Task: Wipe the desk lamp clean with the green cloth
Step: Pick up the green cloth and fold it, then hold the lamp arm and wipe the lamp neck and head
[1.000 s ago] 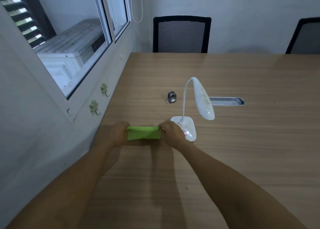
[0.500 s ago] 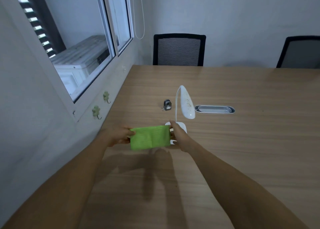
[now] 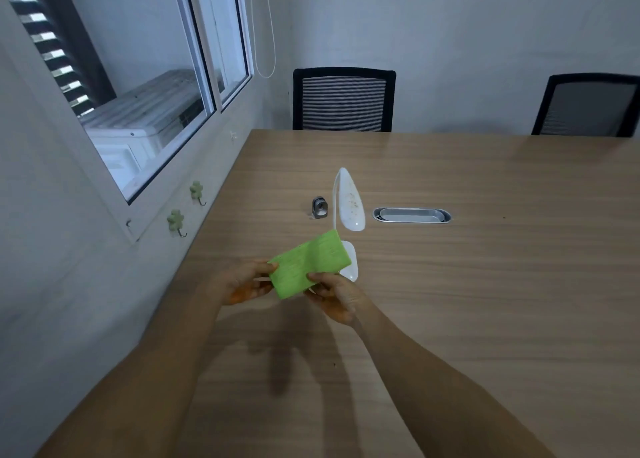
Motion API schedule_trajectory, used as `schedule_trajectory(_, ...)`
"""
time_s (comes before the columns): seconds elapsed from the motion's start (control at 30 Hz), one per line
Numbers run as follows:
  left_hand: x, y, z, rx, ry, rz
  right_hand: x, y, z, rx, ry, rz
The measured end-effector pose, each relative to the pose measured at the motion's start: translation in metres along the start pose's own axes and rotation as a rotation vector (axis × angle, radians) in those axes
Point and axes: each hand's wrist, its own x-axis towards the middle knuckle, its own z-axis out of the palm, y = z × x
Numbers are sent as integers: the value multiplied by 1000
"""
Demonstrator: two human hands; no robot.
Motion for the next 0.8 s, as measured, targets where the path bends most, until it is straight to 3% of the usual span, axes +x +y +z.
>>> schedule_trajectory(0.27, 4, 1, 9, 205, 52, -94, -21, -16, -5, -97, 136, -74)
schedule_trajectory(0.5, -1, 63, 52, 316, 209, 141, -50, -68, -41, -242, 449, -171)
schedule_trajectory(0.8, -1, 140, 108, 231, -24, 378, -89, -144, -32, -527, 361, -374)
